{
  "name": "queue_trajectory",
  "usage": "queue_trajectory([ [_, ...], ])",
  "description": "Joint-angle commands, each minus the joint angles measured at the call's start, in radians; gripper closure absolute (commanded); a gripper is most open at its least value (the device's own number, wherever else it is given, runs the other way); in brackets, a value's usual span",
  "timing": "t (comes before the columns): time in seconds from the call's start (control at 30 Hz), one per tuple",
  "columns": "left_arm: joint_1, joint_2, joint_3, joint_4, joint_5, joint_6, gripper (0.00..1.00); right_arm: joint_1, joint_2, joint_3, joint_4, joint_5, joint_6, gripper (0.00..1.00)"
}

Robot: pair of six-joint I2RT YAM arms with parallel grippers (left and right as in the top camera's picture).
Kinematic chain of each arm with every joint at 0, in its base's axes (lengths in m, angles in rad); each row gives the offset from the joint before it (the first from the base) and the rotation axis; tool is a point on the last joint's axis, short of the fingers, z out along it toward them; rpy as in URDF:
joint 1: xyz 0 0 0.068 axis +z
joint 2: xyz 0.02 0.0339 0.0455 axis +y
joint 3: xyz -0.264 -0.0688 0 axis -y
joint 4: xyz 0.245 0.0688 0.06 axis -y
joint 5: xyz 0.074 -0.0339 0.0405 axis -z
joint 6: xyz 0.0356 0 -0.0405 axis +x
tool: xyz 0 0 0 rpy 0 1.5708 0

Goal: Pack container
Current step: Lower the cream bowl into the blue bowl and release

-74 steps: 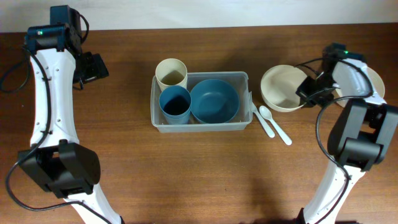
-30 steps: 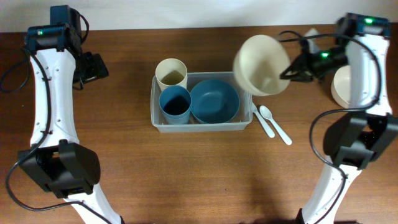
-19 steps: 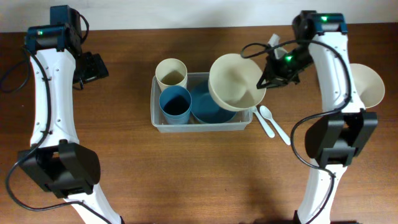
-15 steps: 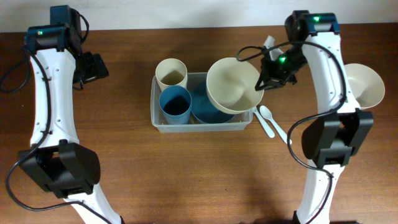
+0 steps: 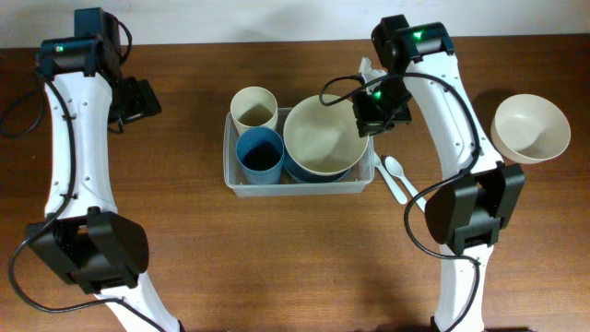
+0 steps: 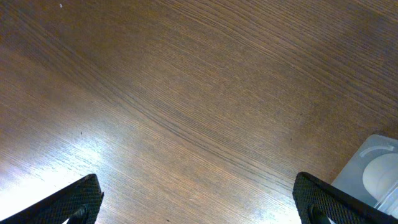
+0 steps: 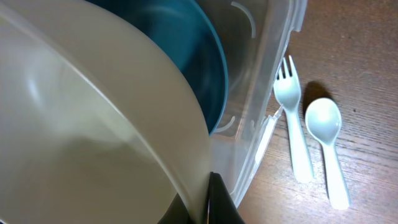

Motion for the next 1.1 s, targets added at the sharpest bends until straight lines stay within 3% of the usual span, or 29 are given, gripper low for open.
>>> queue_trajectory([
  [0.0, 0.003, 0.009, -0.002, 0.002, 0.004, -0.014, 0.0, 0.005, 0.01, 0.022, 0.006, 0.038, 0.032, 0.96],
  [0.63, 0.003, 0.009, -0.002, 0.002, 0.004, -0.014, 0.0, 0.044, 0.086, 0.011, 0.079, 0.041, 0.034, 0.95],
  [0.7, 0.003, 0.009, -0.002, 0.002, 0.004, -0.014, 0.0, 0.043, 0.086, 0.011, 0.079, 0.041, 0.033, 0.69],
  [0.73, 0.003, 0.009, -0.002, 0.002, 0.004, -0.014, 0.0, 0.043, 0.086, 0.011, 0.079, 0.041, 0.033, 0.47],
  [0.9, 0.003, 0.009, -0.002, 0.002, 0.004, -0.014, 0.0, 0.038, 0.086, 0.011, 0.077, 0.041, 0.034, 0.16],
  [1.07, 0.003, 0.009, -0.002, 0.002, 0.004, -0.014, 0.0, 0.007, 0.08, 0.042, 0.023, 0.04, 0.033, 0.25],
])
